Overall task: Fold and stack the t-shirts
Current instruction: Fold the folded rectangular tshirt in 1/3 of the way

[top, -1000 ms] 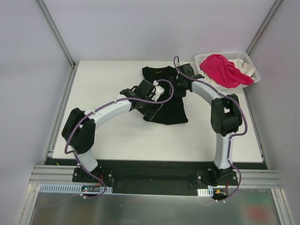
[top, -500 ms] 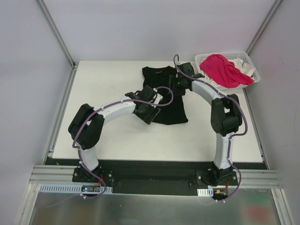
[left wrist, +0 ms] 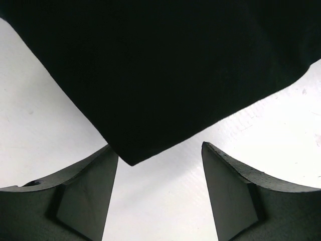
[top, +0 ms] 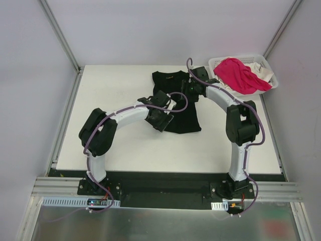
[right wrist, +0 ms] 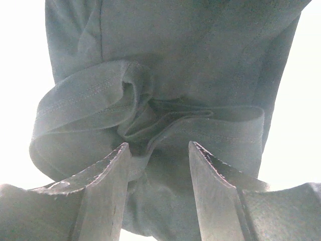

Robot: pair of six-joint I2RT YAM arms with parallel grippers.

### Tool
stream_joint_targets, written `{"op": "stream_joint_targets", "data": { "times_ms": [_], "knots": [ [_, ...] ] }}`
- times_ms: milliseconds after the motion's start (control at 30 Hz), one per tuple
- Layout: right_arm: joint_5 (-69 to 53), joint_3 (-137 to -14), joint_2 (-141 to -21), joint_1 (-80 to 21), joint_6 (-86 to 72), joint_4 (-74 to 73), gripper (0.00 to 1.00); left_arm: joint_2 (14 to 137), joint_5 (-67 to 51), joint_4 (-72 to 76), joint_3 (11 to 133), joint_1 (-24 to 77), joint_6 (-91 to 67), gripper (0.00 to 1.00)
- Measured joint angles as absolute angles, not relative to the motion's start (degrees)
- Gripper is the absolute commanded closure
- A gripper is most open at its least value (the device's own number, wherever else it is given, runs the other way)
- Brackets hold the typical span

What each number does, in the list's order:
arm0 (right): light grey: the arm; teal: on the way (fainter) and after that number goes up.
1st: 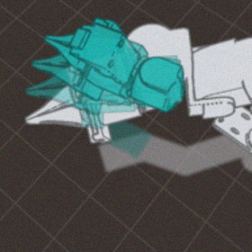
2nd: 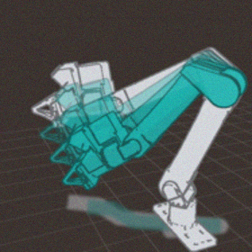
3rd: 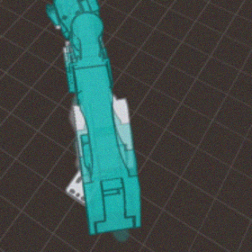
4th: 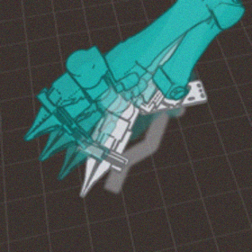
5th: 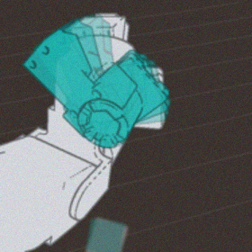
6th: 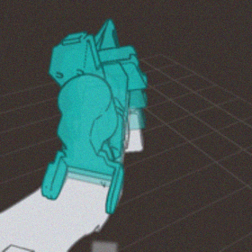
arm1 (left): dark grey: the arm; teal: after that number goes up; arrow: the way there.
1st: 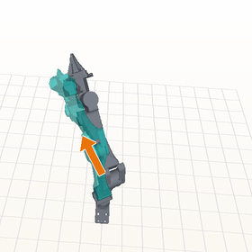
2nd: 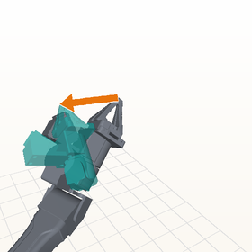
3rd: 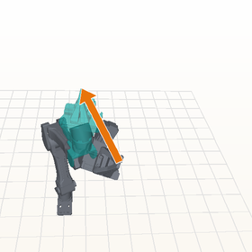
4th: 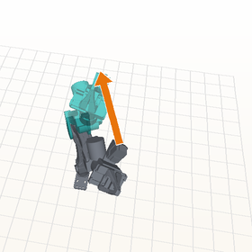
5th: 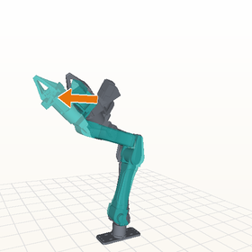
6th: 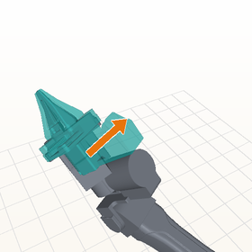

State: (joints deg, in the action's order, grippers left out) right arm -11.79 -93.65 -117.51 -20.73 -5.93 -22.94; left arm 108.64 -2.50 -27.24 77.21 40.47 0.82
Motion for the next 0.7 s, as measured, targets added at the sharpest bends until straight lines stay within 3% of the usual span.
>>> {"op": "stream_joint_targets", "data": {
  "times_ms": [167,267,333,367,700],
  "knots": [
    [-12.1,-93.7,-117.7,-20.4,-5.9,-22.9,0.50,108.8,-2.5,-27.2,78.7,40.5,0.8,0.35],
    [-12.4,-93.7,-117.9,-20.4,-5.9,-22.9,0.54,109.2,-2.5,-27.2,79.3,40.5,0.8,0.56],
    [-12.5,-93.6,-117.9,-20.4,-6.0,-22.9,0.55,109.5,-2.5,-27.1,79.4,40.5,0.7,0.78],
    [-12.5,-93.7,-117.9,-20.4,-6.0,-22.9,0.55,109.7,-2.5,-27.1,79.4,40.5,0.8,0.82],
    [-12.6,-93.6,-117.9,-20.4,-6.0,-22.8,0.57,109.8,-2.6,-26.9,79.3,40.5,0.6,0.86]
  ]
}}
